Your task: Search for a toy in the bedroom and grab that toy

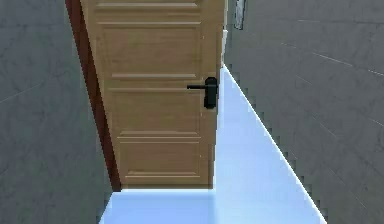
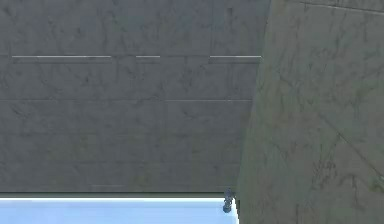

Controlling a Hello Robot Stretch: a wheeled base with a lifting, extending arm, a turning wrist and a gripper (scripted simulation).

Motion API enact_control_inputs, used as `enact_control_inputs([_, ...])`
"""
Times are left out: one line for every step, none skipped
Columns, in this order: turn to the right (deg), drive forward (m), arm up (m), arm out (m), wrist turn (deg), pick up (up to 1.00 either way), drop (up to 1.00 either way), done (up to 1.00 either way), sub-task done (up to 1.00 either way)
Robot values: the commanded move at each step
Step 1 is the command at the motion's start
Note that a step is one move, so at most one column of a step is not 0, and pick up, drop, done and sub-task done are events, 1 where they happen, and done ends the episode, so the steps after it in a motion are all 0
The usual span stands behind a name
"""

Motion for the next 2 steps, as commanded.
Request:
enact_control_inputs([24.0,0.00,0.00,0.00,0.0,0.00,0.00,0.00,0.00])
enact_control_inputs([0.0,1.00,0.00,0.00,0.0,0.00,0.00,0.00,0.00])
